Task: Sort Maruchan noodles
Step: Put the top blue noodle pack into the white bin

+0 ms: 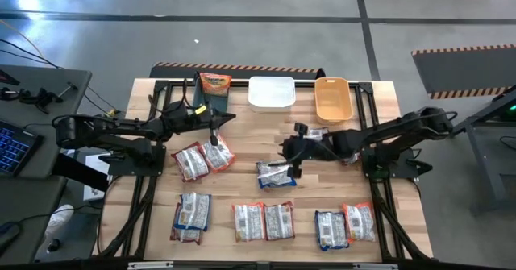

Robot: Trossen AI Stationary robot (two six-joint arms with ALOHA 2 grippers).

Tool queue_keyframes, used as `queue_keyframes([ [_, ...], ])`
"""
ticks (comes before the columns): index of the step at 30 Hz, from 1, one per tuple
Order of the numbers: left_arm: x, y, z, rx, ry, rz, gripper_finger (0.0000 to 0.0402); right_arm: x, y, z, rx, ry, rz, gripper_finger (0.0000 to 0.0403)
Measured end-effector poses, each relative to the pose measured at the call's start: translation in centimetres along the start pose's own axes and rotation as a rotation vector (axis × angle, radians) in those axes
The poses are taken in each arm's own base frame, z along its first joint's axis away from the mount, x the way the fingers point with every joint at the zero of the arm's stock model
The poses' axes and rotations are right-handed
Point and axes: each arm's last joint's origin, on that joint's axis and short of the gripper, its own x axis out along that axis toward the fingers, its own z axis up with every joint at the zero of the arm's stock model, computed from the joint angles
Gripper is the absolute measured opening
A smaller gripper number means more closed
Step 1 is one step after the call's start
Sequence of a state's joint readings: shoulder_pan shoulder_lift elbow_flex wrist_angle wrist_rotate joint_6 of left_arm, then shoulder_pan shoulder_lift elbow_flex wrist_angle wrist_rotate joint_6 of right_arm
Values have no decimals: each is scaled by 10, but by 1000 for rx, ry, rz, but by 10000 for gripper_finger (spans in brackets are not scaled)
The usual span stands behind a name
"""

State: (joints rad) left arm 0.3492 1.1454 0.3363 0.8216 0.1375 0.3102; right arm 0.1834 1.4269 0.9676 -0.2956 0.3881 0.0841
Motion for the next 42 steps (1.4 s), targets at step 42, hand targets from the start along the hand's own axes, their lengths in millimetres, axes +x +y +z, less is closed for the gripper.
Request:
queue_keyframes([
  [42,0,-4,-7,-141,74,-27,0,47,-36,-85,-169,743,-111,247],
])
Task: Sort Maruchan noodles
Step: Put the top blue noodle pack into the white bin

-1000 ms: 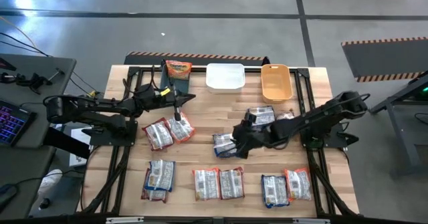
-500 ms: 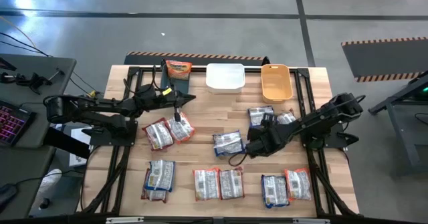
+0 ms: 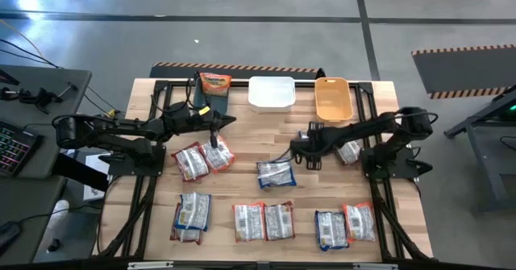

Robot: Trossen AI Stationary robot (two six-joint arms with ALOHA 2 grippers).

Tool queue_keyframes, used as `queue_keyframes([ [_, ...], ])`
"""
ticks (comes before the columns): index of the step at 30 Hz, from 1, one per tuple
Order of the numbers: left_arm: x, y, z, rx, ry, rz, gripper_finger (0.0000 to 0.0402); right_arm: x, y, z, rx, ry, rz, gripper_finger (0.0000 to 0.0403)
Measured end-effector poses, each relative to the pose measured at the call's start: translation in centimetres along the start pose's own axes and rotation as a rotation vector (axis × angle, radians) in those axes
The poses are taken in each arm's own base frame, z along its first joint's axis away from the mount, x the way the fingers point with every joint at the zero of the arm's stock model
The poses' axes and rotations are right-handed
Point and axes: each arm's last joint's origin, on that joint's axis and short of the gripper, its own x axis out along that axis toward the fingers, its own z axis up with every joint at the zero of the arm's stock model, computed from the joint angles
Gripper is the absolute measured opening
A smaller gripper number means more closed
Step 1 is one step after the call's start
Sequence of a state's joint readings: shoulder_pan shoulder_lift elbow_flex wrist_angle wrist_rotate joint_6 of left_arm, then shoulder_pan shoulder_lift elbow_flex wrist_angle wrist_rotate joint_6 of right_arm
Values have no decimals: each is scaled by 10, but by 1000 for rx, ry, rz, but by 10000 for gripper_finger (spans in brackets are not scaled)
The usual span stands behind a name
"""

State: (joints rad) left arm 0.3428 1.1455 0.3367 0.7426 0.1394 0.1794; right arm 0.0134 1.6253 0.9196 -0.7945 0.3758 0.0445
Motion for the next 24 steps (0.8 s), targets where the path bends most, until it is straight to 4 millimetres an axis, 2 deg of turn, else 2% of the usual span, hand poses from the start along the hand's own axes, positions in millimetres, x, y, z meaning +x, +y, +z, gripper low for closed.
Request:
queue_keyframes([
  [3,0,-2,1,-12,-3,-7,0,2,-2,2,2,-15,49,239],
  [8,1,-5,2,-10,-10,-24,0,1,1,3,8,-32,127,204],
  [14,1,-5,2,-9,-16,-23,0,2,1,4,47,-28,114,158],
  [24,1,-5,2,0,-15,-23,0,17,3,8,32,14,51,81],
])
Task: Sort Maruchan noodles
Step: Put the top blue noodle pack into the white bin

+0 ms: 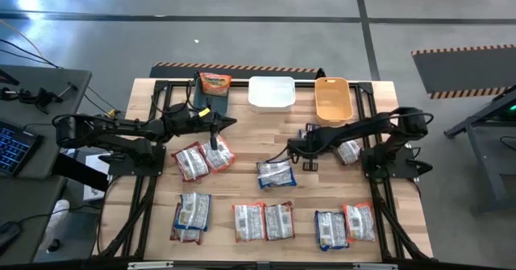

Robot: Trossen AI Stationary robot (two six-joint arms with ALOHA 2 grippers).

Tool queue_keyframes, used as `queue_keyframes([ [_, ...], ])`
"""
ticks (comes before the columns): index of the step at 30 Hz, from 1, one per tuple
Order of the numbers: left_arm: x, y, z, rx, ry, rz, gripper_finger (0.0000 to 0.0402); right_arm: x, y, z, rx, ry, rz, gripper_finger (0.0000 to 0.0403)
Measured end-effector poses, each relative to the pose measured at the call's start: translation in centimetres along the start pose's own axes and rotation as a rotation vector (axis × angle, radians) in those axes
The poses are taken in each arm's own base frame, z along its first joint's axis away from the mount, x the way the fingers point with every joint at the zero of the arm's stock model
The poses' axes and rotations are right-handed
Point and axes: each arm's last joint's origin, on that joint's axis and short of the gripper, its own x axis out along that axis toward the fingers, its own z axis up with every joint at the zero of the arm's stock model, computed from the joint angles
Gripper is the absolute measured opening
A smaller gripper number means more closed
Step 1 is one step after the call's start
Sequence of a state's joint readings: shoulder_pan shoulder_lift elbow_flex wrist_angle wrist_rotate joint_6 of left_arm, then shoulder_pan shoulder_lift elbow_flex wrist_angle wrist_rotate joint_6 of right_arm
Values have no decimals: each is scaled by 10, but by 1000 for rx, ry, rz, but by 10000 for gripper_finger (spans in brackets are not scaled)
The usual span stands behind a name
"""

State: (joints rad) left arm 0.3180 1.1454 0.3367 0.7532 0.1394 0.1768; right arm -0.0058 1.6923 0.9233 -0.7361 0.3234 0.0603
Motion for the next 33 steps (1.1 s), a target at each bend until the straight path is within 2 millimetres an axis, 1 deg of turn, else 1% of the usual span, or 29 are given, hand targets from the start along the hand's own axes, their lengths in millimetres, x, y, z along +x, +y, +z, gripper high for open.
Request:
queue_keyframes([
  [3,0,0,0,0,1,0,0,-3,-1,3,5,-11,-5,61],
  [6,0,0,0,0,1,0,0,-11,-2,12,12,-49,23,40],
  [13,0,0,0,-1,4,-1,0,-41,-10,40,-6,-197,22,7],
  [16,0,0,-1,-2,6,-1,1,-56,-14,54,-5,-277,6,1],
  [19,0,0,-1,-1,9,-2,1,-67,-16,60,1,-309,15,0],
  [22,0,0,-1,-1,9,-1,1,-71,-20,58,16,-268,16,0],
  [25,0,0,-1,14,8,-1,1,-72,-25,53,129,-195,60,0],
  [27,0,0,-1,26,8,-1,1,-70,-26,44,195,-93,107,3],
  [30,0,0,-1,26,8,-1,1,-67,-18,26,199,64,80,25],
  [33,0,0,-1,37,8,-1,1,-61,-4,7,177,188,26,66],
])
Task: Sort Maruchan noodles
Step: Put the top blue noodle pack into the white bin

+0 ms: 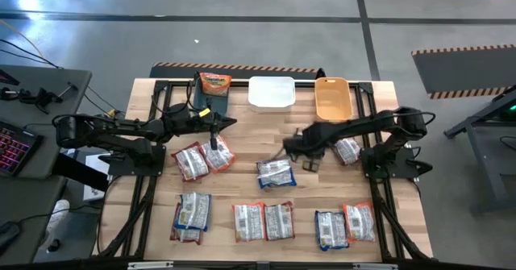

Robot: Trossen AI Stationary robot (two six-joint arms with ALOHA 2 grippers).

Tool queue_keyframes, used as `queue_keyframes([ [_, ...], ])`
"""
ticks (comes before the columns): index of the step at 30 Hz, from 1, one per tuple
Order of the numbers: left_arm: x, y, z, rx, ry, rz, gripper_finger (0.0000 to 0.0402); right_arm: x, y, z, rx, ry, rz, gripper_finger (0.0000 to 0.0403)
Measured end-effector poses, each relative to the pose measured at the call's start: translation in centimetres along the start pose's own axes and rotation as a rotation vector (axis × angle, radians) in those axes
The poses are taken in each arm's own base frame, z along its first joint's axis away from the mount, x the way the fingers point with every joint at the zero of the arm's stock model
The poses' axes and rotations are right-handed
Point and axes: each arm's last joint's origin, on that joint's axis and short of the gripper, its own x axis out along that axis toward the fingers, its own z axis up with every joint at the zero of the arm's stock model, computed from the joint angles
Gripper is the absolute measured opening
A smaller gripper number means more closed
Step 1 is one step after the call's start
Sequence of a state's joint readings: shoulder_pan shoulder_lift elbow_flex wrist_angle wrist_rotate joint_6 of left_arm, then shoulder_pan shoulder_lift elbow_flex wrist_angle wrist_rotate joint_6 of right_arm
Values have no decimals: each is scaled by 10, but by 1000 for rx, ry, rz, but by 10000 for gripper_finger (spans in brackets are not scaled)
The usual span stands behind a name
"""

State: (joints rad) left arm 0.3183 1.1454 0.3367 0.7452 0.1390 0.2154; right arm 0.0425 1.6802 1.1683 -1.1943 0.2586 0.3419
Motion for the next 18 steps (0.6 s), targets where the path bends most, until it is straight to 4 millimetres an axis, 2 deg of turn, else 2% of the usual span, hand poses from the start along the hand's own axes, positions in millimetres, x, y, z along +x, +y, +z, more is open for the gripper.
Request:
queue_keyframes([
  [5,0,0,0,3,0,0,1,22,20,-18,-17,8,-57,146],
  [9,0,0,0,3,0,0,1,36,32,-25,-12,-74,-125,185],
  [13,0,0,0,-1,-2,0,1,49,39,-27,6,-138,-97,183],
  [18,0,0,1,-1,-9,2,1,62,38,-31,35,-200,-173,152],
])
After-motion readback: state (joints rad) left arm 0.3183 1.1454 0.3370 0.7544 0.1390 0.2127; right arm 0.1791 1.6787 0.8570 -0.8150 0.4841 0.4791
